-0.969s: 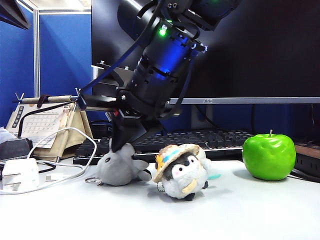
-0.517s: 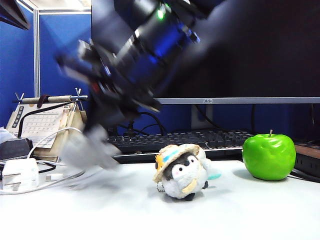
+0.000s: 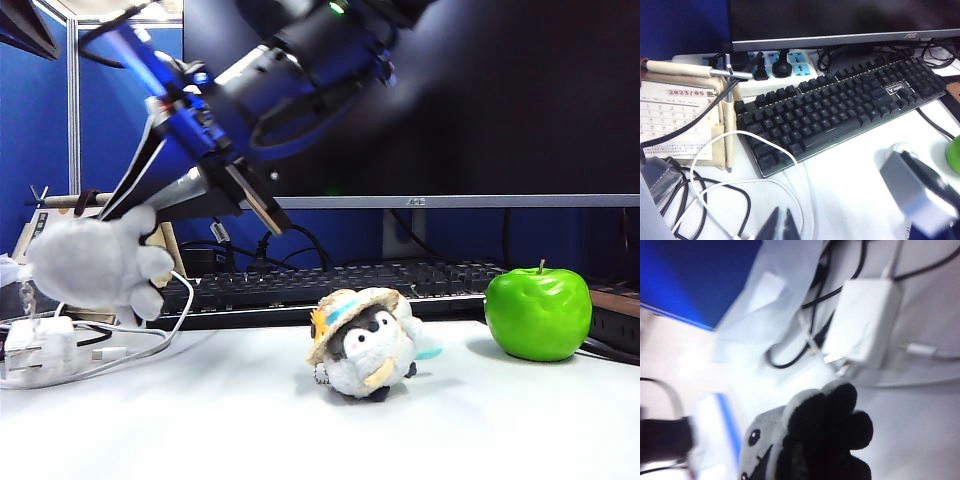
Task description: Place the tilting octopus upright.
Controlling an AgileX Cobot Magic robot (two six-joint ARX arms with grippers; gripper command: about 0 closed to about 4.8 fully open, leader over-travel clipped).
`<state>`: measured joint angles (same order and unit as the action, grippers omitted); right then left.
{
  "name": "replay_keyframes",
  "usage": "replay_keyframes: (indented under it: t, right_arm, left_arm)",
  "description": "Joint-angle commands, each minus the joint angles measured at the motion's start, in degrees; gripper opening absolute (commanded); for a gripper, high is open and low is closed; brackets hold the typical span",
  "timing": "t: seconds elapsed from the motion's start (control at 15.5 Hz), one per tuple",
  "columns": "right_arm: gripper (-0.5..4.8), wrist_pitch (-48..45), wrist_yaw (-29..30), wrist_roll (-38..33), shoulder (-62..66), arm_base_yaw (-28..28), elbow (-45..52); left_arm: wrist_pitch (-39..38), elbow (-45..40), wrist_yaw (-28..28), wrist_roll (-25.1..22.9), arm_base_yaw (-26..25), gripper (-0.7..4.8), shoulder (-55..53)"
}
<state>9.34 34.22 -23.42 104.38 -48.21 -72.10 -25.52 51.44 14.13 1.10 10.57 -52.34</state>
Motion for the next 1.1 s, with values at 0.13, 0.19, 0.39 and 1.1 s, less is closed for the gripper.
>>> replay_keyframes:
  t: [0.13,0.19,0.39,1.1]
  right_arm:
    - [-0.05,-2.86,14.38,-4.48,3.89,2.23,-0.17]
    - [-0.05,-5.66,19.61,-5.84,6.01,2.84,-0.17]
    - [-0.05,-10.51,30.12,-8.31,8.37,4.15,-0.17]
    - [-0.05,-5.73,22.86,-11.17,8.63,6.99,-0.17]
  left_arm:
    - [0.68,0.22,0.22,-0.02,0.0,-0.02,0.07]
    - [0.66,0.22,0.22,-0.02,0.0,-0.02,0.09]
    - [0.37,0.22,0.24,-0.02,0.0,-0.02,0.09]
    - [0.26,0.22,0.26,0.0,0.0,-0.02,0.09]
